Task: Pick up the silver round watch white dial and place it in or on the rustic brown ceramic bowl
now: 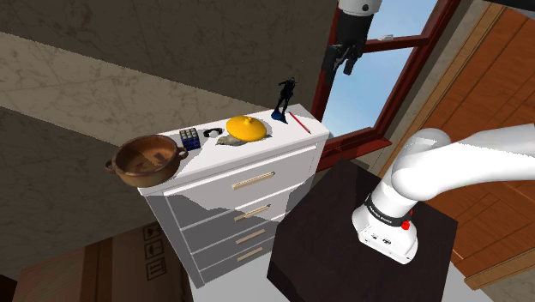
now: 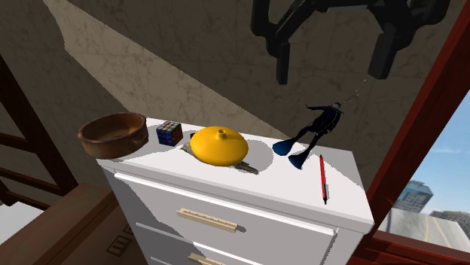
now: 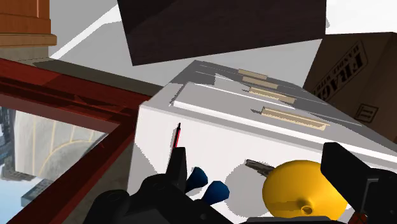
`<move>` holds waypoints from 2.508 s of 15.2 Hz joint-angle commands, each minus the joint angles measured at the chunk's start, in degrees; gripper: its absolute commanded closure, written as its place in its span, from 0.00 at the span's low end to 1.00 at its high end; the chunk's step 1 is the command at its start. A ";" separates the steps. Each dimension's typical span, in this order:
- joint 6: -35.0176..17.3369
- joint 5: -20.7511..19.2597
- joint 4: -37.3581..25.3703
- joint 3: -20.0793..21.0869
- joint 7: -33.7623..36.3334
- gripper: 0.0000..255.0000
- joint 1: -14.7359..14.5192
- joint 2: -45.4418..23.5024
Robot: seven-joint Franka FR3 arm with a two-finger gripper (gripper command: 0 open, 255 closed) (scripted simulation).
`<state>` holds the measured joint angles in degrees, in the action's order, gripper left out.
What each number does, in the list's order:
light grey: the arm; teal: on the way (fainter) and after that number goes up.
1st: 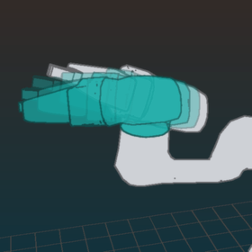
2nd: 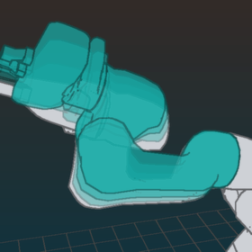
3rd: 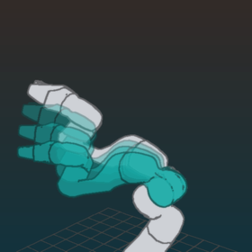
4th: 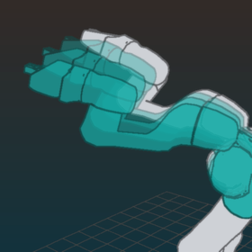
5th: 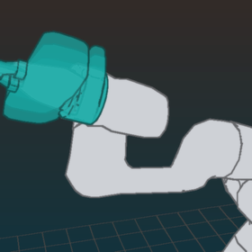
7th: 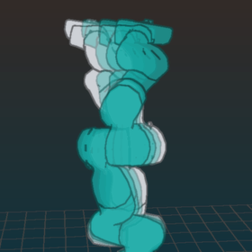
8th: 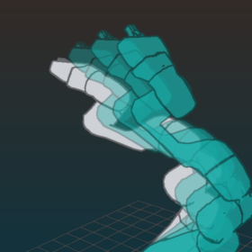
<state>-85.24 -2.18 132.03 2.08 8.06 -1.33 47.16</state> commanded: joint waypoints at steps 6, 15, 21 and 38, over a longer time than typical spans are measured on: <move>-8.18 3.01 0.70 1.12 3.78 0.00 0.13 -7.93; -21.37 7.63 -2.81 2.78 9.21 0.00 0.05 -24.99; -28.19 10.24 -8.50 3.50 12.05 0.00 -0.18 -37.49; -36.42 15.25 -35.52 5.42 18.25 0.00 -0.25 -72.03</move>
<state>-120.84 13.20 96.98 7.46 38.22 -2.28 -21.91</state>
